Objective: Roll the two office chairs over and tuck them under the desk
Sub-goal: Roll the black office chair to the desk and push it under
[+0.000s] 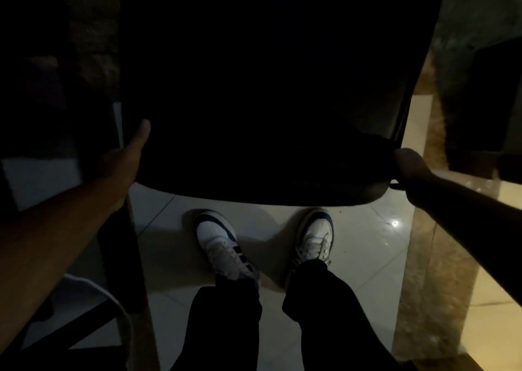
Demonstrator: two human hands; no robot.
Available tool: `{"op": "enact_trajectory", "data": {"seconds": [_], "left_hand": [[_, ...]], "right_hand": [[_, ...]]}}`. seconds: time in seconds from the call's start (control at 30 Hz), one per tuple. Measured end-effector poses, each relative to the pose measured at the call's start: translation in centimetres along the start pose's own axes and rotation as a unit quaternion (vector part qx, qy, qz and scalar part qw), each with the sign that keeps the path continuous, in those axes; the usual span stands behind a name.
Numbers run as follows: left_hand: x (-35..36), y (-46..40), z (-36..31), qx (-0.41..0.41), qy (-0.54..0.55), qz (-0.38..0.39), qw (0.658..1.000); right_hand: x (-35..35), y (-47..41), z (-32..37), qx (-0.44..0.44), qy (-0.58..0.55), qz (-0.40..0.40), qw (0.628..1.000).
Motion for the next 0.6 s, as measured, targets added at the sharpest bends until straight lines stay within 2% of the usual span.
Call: {"op": "enact_trajectory", "data": {"seconds": [0.07,0.2,0.33,0.4,0.5,0.6], "left_hand": [[-1.4,1.9,-0.9,-0.011,-0.016,-0.025,0.999],[-5.5,6.8,-4.6,0.004,-0.128,-0.072,0.989],[-9.4,11.8,-9.5,0.052,-0.177,-0.096,0.978],[-11.5,14.3,-12.4,0.068,-0.192,-0.108,0.973],[-15.1,18.2,-16.6,0.084,-0.181,-0.146,0.969],[-18.1,21.5,-21.1,0.089,-0.122,-0.172,0.974]], "right_hand": [[-1.3,1.5,0.7,-0.008,0.013,-0.015,1.000],[-5.0,5.7,3.4,-0.033,0.068,-0.027,0.997],[-9.9,11.4,7.2,-0.071,0.101,-0.044,0.991],[-13.3,14.3,9.6,-0.080,0.097,-0.077,0.989],[-18.5,18.6,13.7,-0.101,0.100,-0.117,0.983],[-24.2,22.7,18.4,-0.124,0.084,-0.146,0.978]]}}
Point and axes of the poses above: each hand's wrist, its own y-axis away from the middle knuckle, its own x-axis out of the palm, z = x × y, the point moved 8 cm from there along -y, towards the middle knuckle
